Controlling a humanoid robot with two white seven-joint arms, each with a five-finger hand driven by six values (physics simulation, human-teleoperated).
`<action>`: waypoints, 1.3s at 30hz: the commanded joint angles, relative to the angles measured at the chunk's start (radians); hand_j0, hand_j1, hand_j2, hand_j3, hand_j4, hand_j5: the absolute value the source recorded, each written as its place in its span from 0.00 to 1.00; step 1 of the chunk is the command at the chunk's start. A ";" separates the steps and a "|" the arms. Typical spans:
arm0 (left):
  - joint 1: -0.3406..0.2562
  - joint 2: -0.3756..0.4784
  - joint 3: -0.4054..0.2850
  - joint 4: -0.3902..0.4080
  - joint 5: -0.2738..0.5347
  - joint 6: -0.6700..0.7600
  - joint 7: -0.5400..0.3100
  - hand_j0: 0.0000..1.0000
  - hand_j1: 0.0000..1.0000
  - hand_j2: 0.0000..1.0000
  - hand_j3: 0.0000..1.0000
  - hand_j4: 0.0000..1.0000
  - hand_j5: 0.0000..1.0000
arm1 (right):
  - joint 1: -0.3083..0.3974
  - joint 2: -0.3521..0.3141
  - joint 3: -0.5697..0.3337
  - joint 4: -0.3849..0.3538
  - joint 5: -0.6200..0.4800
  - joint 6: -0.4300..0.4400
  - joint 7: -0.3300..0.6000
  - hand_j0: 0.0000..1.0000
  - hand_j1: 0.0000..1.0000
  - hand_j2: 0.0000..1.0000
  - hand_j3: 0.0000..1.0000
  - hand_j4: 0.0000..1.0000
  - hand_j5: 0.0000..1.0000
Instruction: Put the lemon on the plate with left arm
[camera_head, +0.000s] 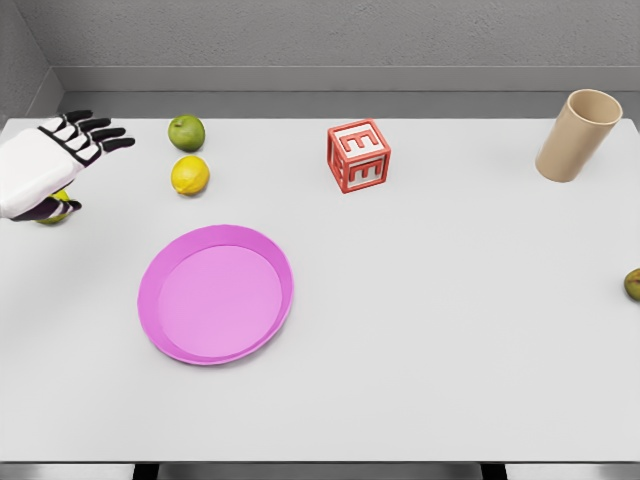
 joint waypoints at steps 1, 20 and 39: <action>-0.008 0.001 -0.068 0.024 0.002 0.000 -0.001 1.00 1.00 1.00 1.00 1.00 1.00 | 0.000 0.000 -0.001 0.000 0.000 0.000 0.000 1.00 1.00 1.00 1.00 1.00 1.00; -0.483 -0.101 -0.344 0.325 0.017 0.000 -0.350 1.00 1.00 1.00 1.00 1.00 1.00 | 0.000 0.000 -0.001 0.000 0.000 0.000 0.000 1.00 1.00 1.00 1.00 1.00 1.00; -0.750 -0.376 -0.491 0.686 -0.018 0.000 -0.494 1.00 1.00 1.00 1.00 1.00 1.00 | 0.000 0.000 -0.001 0.000 0.000 0.000 0.000 1.00 1.00 1.00 1.00 1.00 1.00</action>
